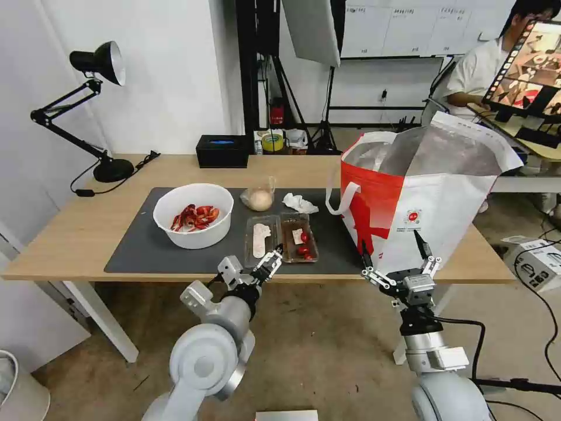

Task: Pick up the trash from the table and place it into the takeout bag.

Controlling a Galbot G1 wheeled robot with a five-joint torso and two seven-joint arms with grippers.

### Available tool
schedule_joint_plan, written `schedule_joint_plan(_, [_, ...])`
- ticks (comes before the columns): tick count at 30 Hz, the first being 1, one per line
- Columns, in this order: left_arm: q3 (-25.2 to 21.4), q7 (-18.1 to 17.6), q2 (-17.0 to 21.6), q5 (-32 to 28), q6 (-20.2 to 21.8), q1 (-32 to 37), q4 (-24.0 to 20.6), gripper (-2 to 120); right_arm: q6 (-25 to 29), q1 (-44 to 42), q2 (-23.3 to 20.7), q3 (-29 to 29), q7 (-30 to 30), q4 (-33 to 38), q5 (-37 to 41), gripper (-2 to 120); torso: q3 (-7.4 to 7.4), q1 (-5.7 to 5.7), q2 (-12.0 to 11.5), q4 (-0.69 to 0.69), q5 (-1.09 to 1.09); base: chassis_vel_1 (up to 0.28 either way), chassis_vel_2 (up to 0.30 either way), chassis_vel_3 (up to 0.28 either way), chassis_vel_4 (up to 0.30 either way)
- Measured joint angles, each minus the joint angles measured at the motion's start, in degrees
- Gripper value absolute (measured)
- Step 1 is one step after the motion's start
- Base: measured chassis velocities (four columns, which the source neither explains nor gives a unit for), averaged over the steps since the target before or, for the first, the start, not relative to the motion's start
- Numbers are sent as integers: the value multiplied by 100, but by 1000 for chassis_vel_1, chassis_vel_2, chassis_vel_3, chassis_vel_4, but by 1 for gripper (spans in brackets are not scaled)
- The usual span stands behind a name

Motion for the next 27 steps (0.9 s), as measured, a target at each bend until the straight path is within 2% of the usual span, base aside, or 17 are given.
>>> schedule_joint_plan(9, [113, -500, -190, -52, 160, -255, 237, 100, -1, 30, 23, 6, 2, -54, -2, 100, 0, 0, 0, 0, 0, 0, 0, 0, 0])
schedule_joint_plan(27, [62, -516, -227, -40, 174, -451, 542, 100, 4, 10, 69, 39, 5, -59, -2, 100, -1, 0, 0, 0, 0, 0, 0, 0, 0])
